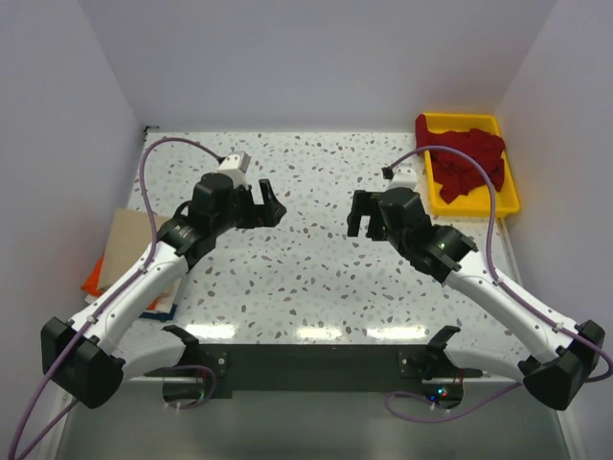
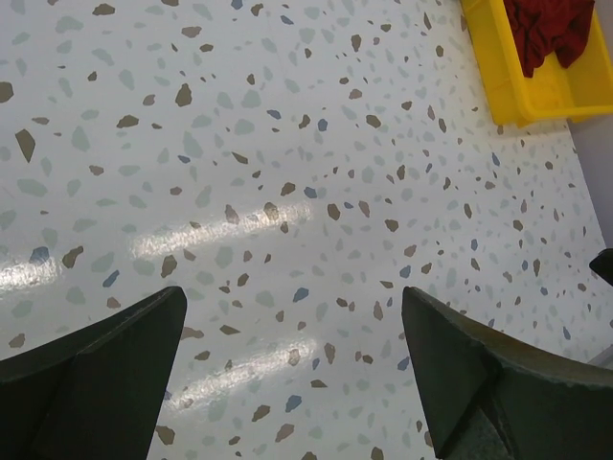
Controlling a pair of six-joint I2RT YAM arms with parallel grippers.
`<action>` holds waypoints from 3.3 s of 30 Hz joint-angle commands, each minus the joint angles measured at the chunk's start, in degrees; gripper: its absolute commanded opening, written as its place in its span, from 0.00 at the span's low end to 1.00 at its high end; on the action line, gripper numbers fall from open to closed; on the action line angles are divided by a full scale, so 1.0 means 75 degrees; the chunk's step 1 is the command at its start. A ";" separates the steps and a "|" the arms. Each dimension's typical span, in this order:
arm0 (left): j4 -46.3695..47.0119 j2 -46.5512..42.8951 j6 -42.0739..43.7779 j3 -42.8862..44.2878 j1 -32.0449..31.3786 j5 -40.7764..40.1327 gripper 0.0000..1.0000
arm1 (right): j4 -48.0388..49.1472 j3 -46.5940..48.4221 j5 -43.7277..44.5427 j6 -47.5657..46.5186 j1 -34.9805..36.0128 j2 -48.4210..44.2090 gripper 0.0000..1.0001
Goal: Fold and stack the t-shirts
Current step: Grab the tshirt from the pile, then move the tshirt to the center of the board
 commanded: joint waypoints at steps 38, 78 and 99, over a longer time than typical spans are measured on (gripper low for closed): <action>-0.0706 -0.1096 0.0616 0.0161 -0.0019 0.1212 1.00 | 0.1435 0.6920 0.1232 -0.0059 -0.6268 0.9384 0.93; -0.0250 -0.0627 0.0476 0.0208 -0.0019 0.1599 1.00 | 0.2854 0.5289 0.2426 -0.1615 -0.4724 0.4278 0.00; 0.0173 -0.0522 -0.0192 0.0196 -0.0007 0.1025 1.00 | 0.1179 0.6885 0.0504 -0.1196 -0.2084 0.3992 0.62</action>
